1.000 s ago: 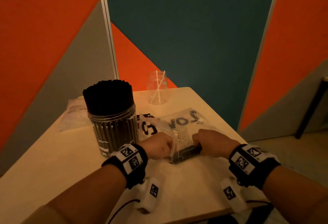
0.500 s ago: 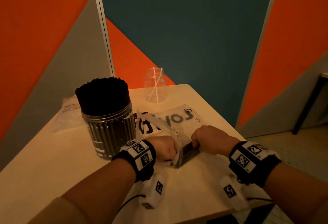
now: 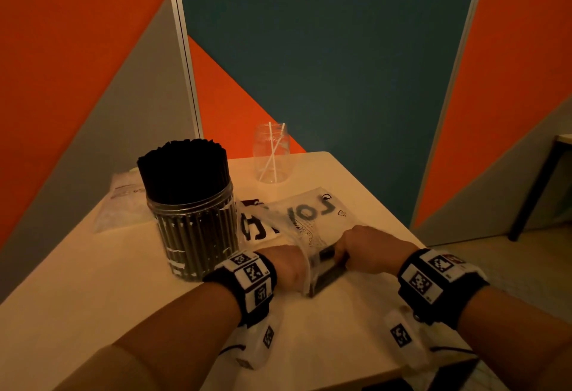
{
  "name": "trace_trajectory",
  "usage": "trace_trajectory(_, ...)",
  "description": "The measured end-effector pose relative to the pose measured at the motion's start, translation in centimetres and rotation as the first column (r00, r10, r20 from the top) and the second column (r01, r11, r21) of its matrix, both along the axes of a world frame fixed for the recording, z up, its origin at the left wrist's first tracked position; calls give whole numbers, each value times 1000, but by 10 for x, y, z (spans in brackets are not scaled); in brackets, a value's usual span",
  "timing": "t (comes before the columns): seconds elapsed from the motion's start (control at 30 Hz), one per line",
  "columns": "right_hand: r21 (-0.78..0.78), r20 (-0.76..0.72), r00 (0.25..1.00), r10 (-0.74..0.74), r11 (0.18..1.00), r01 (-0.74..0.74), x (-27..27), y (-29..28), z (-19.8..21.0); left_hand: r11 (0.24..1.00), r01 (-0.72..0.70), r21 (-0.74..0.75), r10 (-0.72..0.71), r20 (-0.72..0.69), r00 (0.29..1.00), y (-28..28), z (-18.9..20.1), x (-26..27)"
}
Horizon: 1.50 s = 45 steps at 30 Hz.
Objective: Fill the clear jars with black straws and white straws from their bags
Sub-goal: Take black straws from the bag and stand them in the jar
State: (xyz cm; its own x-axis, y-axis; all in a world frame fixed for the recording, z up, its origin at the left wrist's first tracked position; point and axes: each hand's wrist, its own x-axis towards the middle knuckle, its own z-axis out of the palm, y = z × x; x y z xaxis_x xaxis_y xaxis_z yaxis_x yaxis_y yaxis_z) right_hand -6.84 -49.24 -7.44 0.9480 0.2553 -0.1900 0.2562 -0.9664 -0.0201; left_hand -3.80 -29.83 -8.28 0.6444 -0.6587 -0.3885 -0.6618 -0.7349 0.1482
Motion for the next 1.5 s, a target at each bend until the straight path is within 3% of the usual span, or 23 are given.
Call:
trace_trajectory(0.3, 0, -4, 1000, 24, 1000, -24, 4, 0, 0, 997, 5, -80, 0, 57, 998, 12, -5, -6)
trace_trajectory(0.43, -4, -28, 1000, 5, 1000, -5, 4, 1, 3, 980, -108, -168, 141, 195, 971, 12, -3, -9)
trace_trajectory(0.63, 10, -56, 998, -34, 999, 35, 7, 1, 4, 985, -169, -30, 170, 303, 938, 38, 28, -12)
trace_trajectory(0.8, 24, -53, 996, -70, 997, 71, 10, -1, 1, 978, -208, 27, 168, 492, 854, 83, 71, -46)
trace_trajectory(1.03, 61, -20, 995, -97, 993, 98, 12, -1, -8, 928, -352, -122, 341, 657, 672, 136, 131, -94)
trace_trajectory(1.1, 92, -40, 994, -101, 990, 105, 11, 1, -8, 923, -333, -193, 376, 640, 671, 135, 129, -98)
trace_trajectory(1.17, 144, -50, 991, -124, 981, 130, 9, 6, -5, 909, -324, -263, 417, 555, 720, 130, 121, -95)
trace_trajectory(1.23, 251, 35, 987, -154, 958, 141, 8, 13, 4, 882, -323, -344, 458, 465, 757, 128, 110, -89)
trace_trajectory(1.27, 381, 92, 978, -189, 914, 141, 6, 17, 11, 868, -317, -382, 471, 427, 772, 127, 105, -86)
trace_trajectory(1.3, 575, 127, 962, -243, 808, 128, 3, 22, 21, 852, -311, -421, 478, 385, 790, 126, 101, -84)
trace_trajectory(1.37, 900, 87, 932, -351, 430, 77, -2, 36, 44, 820, -285, -497, 470, 299, 831, 124, 94, -81)
trace_trajectory(1.43, 991, 18, 931, -366, 126, 31, -5, 52, 66, 795, -257, -549, 445, 239, 863, 121, 91, -79)
trace_trajectory(1.5, 999, 43, 928, -370, 15, -40, -4, 68, 80, 787, -242, -568, 411, 190, 892, 117, 88, -78)
